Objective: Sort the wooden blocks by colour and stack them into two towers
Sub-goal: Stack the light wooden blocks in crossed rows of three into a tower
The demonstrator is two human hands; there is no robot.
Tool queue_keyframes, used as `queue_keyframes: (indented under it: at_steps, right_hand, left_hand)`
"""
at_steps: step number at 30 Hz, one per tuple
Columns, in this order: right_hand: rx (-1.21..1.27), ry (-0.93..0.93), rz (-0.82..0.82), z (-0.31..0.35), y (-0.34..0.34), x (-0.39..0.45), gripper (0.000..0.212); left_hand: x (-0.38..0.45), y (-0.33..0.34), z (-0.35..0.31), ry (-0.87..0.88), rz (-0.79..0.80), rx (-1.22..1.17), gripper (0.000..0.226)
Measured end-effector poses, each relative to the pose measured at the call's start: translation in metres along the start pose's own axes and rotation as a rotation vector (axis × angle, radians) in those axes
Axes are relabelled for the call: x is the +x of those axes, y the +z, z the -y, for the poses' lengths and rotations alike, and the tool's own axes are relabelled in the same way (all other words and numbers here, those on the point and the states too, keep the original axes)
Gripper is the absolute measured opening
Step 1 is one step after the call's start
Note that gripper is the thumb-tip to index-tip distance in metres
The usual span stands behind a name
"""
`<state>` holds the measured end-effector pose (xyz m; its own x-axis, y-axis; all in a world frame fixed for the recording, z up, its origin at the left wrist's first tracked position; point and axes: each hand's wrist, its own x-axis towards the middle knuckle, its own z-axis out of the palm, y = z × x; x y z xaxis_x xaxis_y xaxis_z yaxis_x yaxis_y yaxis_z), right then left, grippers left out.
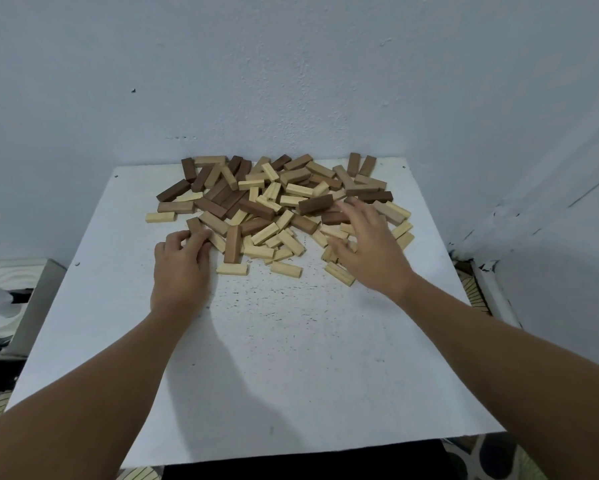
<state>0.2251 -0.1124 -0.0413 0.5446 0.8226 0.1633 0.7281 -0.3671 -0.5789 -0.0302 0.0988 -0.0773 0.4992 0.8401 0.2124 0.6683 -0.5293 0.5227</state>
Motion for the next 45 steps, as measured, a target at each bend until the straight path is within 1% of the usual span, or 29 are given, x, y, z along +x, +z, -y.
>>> queue_keyframes:
  at_steps: [1, 3, 5, 8, 10, 11, 13, 15, 16, 19, 21, 23, 25, 29, 32, 34, 38, 42, 44, 45]
  right_hand:
    - [-0.051, 0.010, -0.001, -0.010, 0.001, -0.011, 0.065]
    - [-0.147, 0.037, 0.061, -0.024, 0.002, -0.031, 0.068]
    - [-0.220, 0.018, 0.098, -0.031, 0.005, -0.042, 0.068]
    - [-0.228, -0.025, 0.052, -0.030, 0.007, -0.043, 0.065]
    - [-0.264, -0.044, 0.046, -0.028, 0.009, -0.041, 0.068]
    - [-0.288, -0.058, 0.050, -0.028, 0.009, -0.040, 0.073]
    - [-0.329, -0.082, 0.094, -0.025, 0.009, -0.039, 0.086]
    - [-0.352, -0.090, 0.149, -0.019, 0.009, -0.036, 0.094]
    - [-0.352, -0.092, 0.159, -0.015, 0.009, -0.034, 0.093]
    - [-0.349, -0.102, 0.146, -0.010, 0.012, -0.031, 0.076]
    - [-0.340, -0.110, 0.154, -0.009, 0.013, -0.031, 0.068]
    - [-0.296, -0.115, 0.134, -0.009, 0.015, -0.032, 0.061]
    - [-0.261, -0.137, 0.098, -0.008, 0.017, -0.030, 0.053]
    - [-0.259, -0.220, 0.033, -0.008, 0.023, -0.016, 0.031]
    - [-0.218, -0.270, 0.009, -0.009, 0.026, -0.010, 0.027]
    - [-0.177, -0.311, -0.022, -0.006, 0.025, -0.005, 0.024]
    - [-0.036, -0.357, -0.142, 0.015, 0.018, 0.013, 0.011]
    - [0.018, -0.363, -0.186, 0.035, 0.015, 0.036, 0.014]
    - [0.035, -0.326, -0.154, 0.047, 0.009, 0.051, 0.021]
    - [0.025, -0.311, -0.105, 0.052, 0.005, 0.059, 0.027]
  left_hand:
    - [-0.001, -0.001, 0.000, 0.010, 0.003, 0.000, 0.034]
    - [-0.002, -0.003, -0.001, 0.035, -0.003, -0.018, 0.034]
    - [-0.003, -0.008, -0.004, 0.009, -0.043, -0.091, 0.034]
    - [-0.008, -0.016, -0.013, -0.107, -0.130, -0.251, 0.034]
    - [-0.003, -0.020, -0.021, -0.125, -0.191, -0.317, 0.034]
    - [0.004, -0.021, -0.026, -0.124, -0.197, -0.340, 0.034]
    - [0.025, -0.026, -0.040, -0.093, -0.143, -0.374, 0.039]
    - [0.041, -0.030, -0.063, -0.035, -0.020, -0.442, 0.040]
    - [0.043, -0.031, -0.073, 0.006, 0.018, -0.437, 0.040]
    - [0.023, -0.026, -0.085, 0.137, 0.075, -0.315, 0.049]
    - [-0.005, -0.018, -0.070, 0.229, 0.163, -0.220, 0.062]
    - [-0.029, -0.009, -0.047, 0.301, 0.246, -0.008, 0.072]
    - [-0.040, -0.001, -0.031, 0.279, 0.279, 0.120, 0.071]
    - [-0.035, 0.006, -0.030, 0.243, 0.179, 0.119, 0.054]
    - [-0.038, 0.011, -0.028, 0.257, 0.116, 0.103, 0.045]
    - [-0.041, 0.011, -0.027, 0.262, 0.072, 0.053, 0.045]
    - [-0.041, 0.011, -0.029, 0.256, 0.090, -0.029, 0.042]
    - [-0.044, 0.008, -0.029, 0.280, 0.063, -0.072, 0.037]
    - [-0.046, 0.008, -0.030, 0.278, 0.071, -0.080, 0.035]
    - [-0.046, 0.007, -0.031, 0.283, 0.071, -0.077, 0.035]
